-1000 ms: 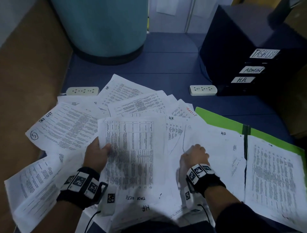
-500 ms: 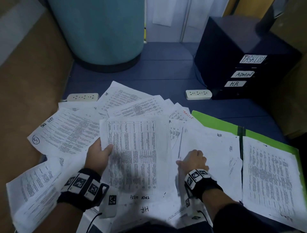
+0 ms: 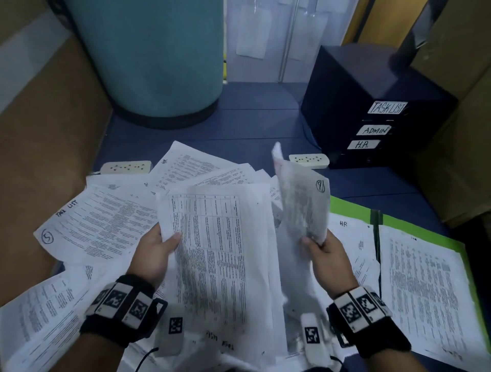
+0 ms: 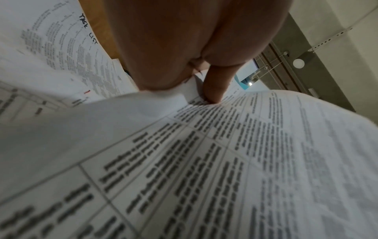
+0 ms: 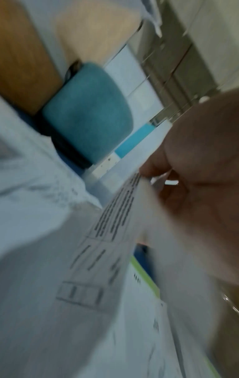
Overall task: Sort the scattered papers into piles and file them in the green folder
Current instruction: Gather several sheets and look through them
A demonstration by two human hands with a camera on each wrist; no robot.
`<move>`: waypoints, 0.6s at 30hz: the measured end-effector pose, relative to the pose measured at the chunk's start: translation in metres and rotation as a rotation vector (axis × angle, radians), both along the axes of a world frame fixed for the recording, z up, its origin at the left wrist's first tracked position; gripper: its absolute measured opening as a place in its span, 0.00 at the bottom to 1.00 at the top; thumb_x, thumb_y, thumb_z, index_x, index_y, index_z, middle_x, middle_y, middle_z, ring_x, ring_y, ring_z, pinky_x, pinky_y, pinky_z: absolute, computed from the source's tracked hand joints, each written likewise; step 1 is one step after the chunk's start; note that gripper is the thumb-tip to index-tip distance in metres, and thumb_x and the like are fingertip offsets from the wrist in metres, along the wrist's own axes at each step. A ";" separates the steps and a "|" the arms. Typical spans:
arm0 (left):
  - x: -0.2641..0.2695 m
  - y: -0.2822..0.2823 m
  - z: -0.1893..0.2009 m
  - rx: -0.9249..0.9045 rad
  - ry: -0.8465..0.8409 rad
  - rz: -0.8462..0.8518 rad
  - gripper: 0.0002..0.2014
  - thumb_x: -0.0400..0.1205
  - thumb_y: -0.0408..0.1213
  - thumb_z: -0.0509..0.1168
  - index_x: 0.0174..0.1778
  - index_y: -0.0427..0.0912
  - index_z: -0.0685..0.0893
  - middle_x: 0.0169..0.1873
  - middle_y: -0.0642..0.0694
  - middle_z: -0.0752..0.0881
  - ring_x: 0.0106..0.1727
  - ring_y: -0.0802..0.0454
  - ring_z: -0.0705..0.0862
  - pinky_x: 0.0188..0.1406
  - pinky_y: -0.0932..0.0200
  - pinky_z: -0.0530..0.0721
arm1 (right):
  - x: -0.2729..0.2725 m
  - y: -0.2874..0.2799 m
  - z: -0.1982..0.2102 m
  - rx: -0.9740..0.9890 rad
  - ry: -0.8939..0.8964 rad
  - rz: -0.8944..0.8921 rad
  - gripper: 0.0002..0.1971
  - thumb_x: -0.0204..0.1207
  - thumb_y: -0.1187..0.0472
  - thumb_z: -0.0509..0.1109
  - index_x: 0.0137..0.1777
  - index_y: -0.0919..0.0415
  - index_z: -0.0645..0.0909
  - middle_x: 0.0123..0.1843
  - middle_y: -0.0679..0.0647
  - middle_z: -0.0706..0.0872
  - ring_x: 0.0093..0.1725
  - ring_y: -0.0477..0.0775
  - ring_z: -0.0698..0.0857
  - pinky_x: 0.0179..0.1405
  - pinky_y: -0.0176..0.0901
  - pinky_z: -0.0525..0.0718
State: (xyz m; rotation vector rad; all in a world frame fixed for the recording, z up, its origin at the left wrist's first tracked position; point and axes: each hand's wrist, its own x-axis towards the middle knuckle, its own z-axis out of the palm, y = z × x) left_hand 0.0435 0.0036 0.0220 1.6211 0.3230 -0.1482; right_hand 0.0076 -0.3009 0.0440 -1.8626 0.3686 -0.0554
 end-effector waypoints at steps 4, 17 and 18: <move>0.008 -0.010 0.009 -0.092 -0.029 -0.060 0.16 0.85 0.27 0.57 0.59 0.51 0.82 0.56 0.49 0.89 0.60 0.51 0.85 0.64 0.50 0.77 | -0.005 0.023 0.028 0.395 0.109 0.172 0.17 0.77 0.78 0.59 0.47 0.64 0.88 0.44 0.58 0.91 0.44 0.55 0.89 0.46 0.45 0.86; 0.015 -0.017 -0.012 -0.105 0.077 -0.123 0.25 0.81 0.40 0.65 0.75 0.46 0.72 0.70 0.48 0.80 0.73 0.52 0.76 0.74 0.48 0.72 | -0.008 0.025 -0.005 0.763 0.373 0.013 0.16 0.59 0.81 0.66 0.48 0.83 0.82 0.47 0.70 0.87 0.43 0.65 0.88 0.41 0.51 0.88; 0.015 -0.020 -0.010 -0.134 0.096 -0.111 0.22 0.82 0.37 0.63 0.73 0.45 0.73 0.67 0.49 0.82 0.70 0.55 0.78 0.69 0.55 0.77 | -0.009 0.023 -0.006 0.782 0.389 0.002 0.17 0.56 0.79 0.67 0.47 0.83 0.81 0.44 0.70 0.87 0.40 0.65 0.87 0.39 0.50 0.88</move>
